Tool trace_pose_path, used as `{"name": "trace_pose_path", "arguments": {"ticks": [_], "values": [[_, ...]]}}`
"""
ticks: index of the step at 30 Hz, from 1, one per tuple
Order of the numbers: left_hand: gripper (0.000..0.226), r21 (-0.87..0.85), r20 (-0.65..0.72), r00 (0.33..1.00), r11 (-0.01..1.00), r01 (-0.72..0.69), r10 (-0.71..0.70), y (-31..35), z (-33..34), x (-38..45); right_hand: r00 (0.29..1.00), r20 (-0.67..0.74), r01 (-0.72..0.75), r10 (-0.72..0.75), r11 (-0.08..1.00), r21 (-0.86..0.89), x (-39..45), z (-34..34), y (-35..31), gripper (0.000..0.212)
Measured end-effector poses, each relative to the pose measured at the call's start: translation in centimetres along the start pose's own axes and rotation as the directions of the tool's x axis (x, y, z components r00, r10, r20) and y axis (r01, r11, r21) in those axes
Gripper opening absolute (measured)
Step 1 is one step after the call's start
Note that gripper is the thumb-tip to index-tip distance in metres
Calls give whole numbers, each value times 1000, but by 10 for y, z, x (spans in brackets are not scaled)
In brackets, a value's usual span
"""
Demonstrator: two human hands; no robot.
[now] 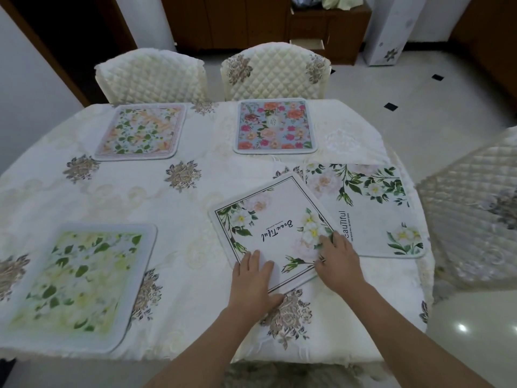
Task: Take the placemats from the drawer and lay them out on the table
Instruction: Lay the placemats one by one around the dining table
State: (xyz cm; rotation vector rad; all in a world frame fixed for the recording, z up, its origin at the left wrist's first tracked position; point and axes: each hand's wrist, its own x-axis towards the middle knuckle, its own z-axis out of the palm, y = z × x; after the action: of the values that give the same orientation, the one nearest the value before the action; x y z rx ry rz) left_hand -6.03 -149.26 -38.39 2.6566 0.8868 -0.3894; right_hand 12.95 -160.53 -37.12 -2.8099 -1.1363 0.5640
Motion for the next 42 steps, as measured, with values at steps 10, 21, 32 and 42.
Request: {"name": "trace_pose_path", "arguments": {"ticks": [10, 21, 32, 42], "values": [[78, -70, -56, 997, 996, 54, -58, -21, 1, -3, 987, -128, -86, 96, 993, 82, -9, 6, -3, 49], [67, -187, -128, 949, 947, 262, -288, -51, -8, 4, 988, -87, -106, 130, 965, 238, -13, 8, -16, 52], [57, -141, -142, 963, 968, 209, -229, -55, -7, 0, 990, -85, -86, 116, 953, 291, -23, 12, -23, 62], [61, -57, -141, 972, 982, 181, -188, -52, -9, -1, 988, -41, -133, 151, 947, 293, -29, 15, -23, 75]]}}
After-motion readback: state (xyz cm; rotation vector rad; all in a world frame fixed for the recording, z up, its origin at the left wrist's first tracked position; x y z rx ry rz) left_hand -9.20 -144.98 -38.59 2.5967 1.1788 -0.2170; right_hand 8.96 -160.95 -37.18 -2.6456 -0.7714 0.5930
